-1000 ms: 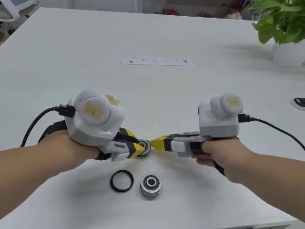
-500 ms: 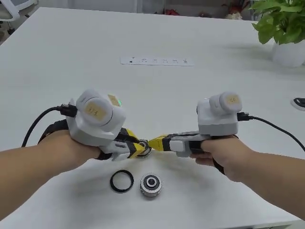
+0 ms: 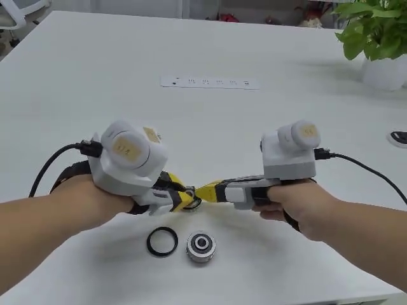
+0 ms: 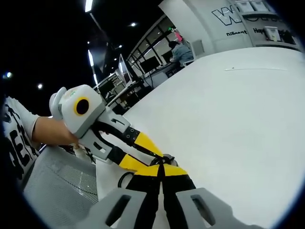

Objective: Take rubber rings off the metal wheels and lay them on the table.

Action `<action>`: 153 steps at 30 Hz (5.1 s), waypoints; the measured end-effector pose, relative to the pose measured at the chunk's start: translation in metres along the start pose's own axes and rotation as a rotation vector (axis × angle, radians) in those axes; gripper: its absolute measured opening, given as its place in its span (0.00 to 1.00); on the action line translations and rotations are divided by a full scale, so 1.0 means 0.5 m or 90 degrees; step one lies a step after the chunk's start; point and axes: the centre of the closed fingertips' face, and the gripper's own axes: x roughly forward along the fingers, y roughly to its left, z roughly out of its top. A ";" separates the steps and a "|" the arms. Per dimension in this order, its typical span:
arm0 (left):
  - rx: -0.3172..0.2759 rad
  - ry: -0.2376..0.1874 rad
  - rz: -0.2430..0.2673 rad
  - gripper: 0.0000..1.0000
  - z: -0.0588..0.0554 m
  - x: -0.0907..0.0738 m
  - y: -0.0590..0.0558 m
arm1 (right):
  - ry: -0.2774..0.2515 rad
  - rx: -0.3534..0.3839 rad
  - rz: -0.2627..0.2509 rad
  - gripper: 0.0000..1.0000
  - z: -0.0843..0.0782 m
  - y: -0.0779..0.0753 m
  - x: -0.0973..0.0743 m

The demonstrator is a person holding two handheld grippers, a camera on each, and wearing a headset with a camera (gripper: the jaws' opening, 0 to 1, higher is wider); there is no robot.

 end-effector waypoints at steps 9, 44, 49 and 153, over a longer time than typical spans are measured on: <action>-0.003 -0.003 0.005 0.12 0.001 -0.001 0.003 | 0.004 -0.012 0.007 0.00 -0.007 0.011 0.000; 0.018 -0.090 -0.035 0.34 0.026 -0.096 -0.016 | -0.058 0.033 0.058 0.00 0.048 0.028 -0.009; 0.016 -0.111 -0.040 0.42 0.038 -0.115 -0.024 | -0.062 0.036 0.079 0.00 0.053 0.048 -0.009; -0.048 -0.160 0.011 0.63 -0.001 -0.275 -0.045 | 0.024 -0.155 0.044 0.49 0.018 0.114 -0.101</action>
